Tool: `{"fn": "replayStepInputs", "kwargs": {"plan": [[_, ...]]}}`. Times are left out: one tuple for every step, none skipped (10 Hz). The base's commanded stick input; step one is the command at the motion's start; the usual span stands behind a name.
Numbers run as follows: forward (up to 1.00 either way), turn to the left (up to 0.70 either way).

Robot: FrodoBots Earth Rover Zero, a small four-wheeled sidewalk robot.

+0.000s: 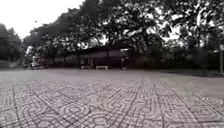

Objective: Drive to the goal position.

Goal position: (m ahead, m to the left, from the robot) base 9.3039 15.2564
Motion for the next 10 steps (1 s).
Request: {"fn": "replayStepInputs", "kwargs": {"plan": [[1.00,0.27],[1.00,0.27],[1.00,0.27],[1.00,0.27],[1.00,0.27],[1.00,0.27],[1.00,0.27],[1.00,0.09],[1.00,0.00],[1.00,0.00]]}}
